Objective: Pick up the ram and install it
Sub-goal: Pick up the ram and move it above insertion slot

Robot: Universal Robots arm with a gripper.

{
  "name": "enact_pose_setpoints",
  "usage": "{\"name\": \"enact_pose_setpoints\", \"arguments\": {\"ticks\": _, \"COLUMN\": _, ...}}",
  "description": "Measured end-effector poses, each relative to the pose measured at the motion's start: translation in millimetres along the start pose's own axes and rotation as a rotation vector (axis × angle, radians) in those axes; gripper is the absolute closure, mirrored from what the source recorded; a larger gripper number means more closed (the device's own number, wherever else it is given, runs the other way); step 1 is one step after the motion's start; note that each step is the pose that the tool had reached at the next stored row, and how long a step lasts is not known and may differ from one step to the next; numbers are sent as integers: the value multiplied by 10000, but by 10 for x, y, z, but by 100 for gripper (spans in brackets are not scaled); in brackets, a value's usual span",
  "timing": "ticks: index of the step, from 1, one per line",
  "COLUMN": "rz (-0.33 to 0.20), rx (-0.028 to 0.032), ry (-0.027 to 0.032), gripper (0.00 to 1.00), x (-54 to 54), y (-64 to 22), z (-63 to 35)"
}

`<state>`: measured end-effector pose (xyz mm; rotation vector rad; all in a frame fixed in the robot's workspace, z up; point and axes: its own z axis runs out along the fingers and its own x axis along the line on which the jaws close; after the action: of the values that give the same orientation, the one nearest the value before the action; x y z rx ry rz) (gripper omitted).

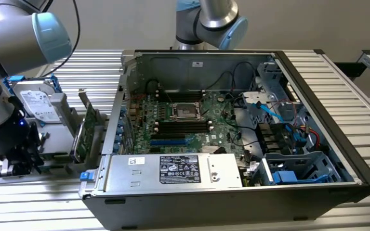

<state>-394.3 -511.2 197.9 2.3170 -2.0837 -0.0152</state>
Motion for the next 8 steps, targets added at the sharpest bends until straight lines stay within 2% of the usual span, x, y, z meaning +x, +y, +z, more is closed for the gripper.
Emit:
{"name": "enact_pose_setpoints", "arguments": {"ticks": 3, "rz": -2, "rx": -13, "ry": 0, "gripper": 70, "x": 1, "y": -13, "z": 36}}
{"name": "enact_pose_setpoints", "arguments": {"ticks": 8, "rz": -1, "rx": -48, "ry": -2, "gripper": 70, "x": 2, "y": -20, "z": 39}}
